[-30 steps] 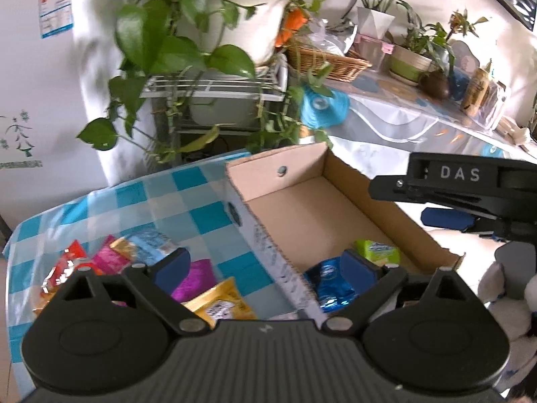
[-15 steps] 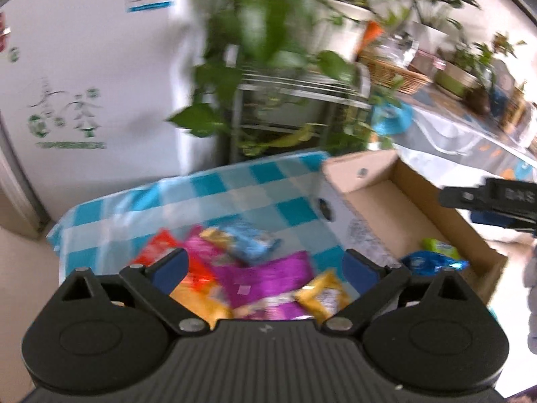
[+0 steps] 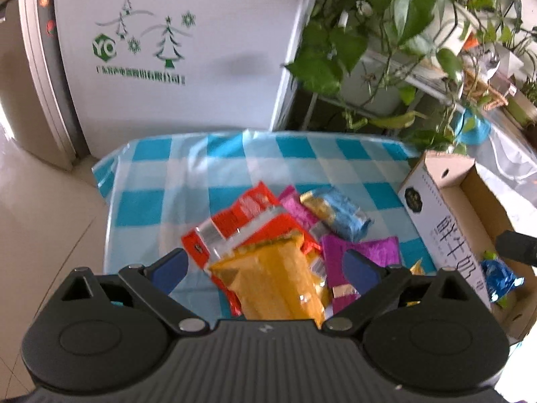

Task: Organize snacks
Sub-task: 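Withdraw both tools from the box back over the snack pile, then lower the left tool onto the yellow snack bag and close on it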

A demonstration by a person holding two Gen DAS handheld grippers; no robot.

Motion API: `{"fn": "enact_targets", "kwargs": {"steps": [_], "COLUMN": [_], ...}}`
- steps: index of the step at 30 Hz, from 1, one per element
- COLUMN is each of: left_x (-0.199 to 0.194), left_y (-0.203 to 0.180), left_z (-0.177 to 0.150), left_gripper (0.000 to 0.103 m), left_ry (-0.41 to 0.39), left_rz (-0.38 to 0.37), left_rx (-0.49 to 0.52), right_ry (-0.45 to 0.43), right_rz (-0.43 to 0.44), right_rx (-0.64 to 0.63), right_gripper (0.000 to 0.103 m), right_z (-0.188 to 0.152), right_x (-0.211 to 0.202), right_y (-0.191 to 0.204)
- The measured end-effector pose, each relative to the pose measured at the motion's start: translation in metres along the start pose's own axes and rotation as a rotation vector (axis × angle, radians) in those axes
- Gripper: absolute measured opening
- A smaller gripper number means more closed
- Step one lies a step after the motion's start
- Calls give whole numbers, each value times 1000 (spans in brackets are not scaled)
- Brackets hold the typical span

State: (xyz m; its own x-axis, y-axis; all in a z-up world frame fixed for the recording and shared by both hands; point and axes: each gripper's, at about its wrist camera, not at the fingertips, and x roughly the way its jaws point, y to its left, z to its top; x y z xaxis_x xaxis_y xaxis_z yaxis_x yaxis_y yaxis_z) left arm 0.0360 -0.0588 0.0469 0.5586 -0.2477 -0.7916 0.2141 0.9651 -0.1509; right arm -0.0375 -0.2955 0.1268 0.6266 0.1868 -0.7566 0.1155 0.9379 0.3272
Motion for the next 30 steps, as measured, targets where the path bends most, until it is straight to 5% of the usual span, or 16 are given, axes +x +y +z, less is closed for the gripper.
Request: {"fn": "enact_targets", "kwargs": {"steps": [5, 13, 20, 30], "left_x": [17, 40, 34, 10], "left_y": [-4, -8, 5, 31], "left_z": [-14, -26, -30, -29], "left_gripper": [98, 96, 62, 57], "left_ry": [62, 90, 90, 25], "left_rz": [-19, 27, -19, -56], "left_rx": [-38, -59, -72, -65], "right_ry": [62, 114, 155, 182], "right_rz": [32, 43, 32, 4], "right_rx": [-69, 13, 35, 25], "right_gripper": [83, 82, 79, 79], "right_z": [-5, -8, -8, -6], "right_x": [17, 36, 60, 101], "right_y": [23, 25, 26, 30]}}
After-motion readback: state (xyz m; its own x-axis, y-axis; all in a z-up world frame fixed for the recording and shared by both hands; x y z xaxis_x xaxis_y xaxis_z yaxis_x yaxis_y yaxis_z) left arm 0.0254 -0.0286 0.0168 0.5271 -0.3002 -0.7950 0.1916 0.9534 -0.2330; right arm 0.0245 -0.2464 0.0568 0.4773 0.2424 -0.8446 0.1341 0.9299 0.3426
